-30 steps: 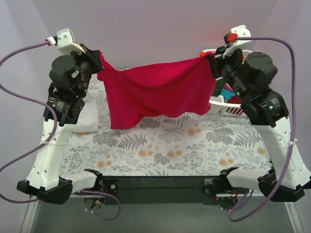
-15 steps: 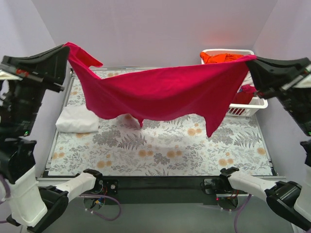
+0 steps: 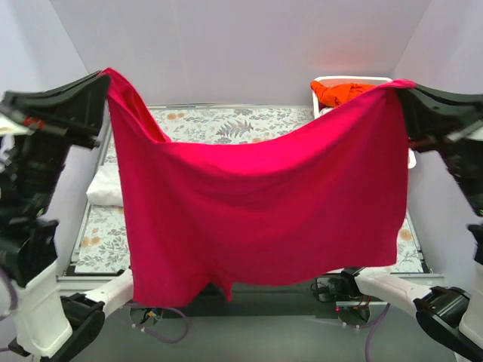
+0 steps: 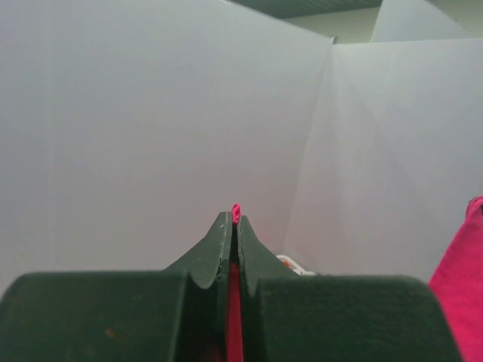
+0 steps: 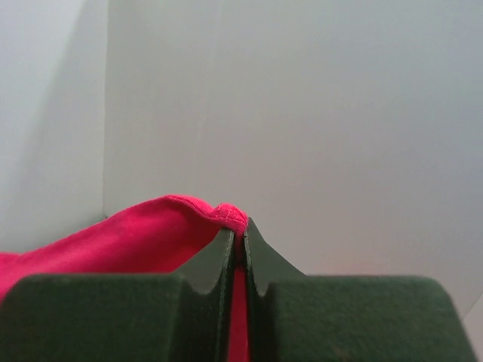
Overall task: Fold and stack the t-shirts
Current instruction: Flatten the tshirt out
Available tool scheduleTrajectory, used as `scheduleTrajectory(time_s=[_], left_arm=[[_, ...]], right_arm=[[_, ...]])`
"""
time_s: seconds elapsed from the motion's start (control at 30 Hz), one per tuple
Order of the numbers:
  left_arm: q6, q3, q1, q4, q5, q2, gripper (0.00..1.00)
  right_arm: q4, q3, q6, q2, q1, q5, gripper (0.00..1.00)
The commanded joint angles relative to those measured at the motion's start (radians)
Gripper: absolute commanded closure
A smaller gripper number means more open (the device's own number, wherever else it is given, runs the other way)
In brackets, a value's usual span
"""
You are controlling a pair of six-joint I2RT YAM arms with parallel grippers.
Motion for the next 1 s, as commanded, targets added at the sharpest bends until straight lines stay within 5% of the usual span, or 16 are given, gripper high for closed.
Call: scheduleTrajectory(time_s=[0.0, 0.2, 0.5, 0.73, 0.97], left_arm=[[0.019, -0.123, 0.005, 0.02, -0.106, 0.145, 1.0], [0.055, -0.214, 0.008, -0.02, -0.268, 0.414, 1.0], [0.125, -0.024, 0.044, -0.032, -0.408, 0.732, 1.0], [0.219, 0.215, 0.042, 0.03, -0.414, 0.737, 1.0], [0.253, 0.105, 0.042, 0.141, -0.346, 0.519, 1.0]], right_arm=[[0.087, -0.154, -0.012, 0.081, -0.006, 0.134, 0.99], [0.219, -0.436, 0.03, 0.227, -0.027, 0.275, 0.99], [0.233, -0.294, 0.079, 0.55, -0.11, 0.185, 0.99], [0.239, -0.041, 0.05, 0.635, -0.118, 0.14, 0.99], [0.233, -0.059, 0.033, 0.5, -0.116, 0.083, 0.99]])
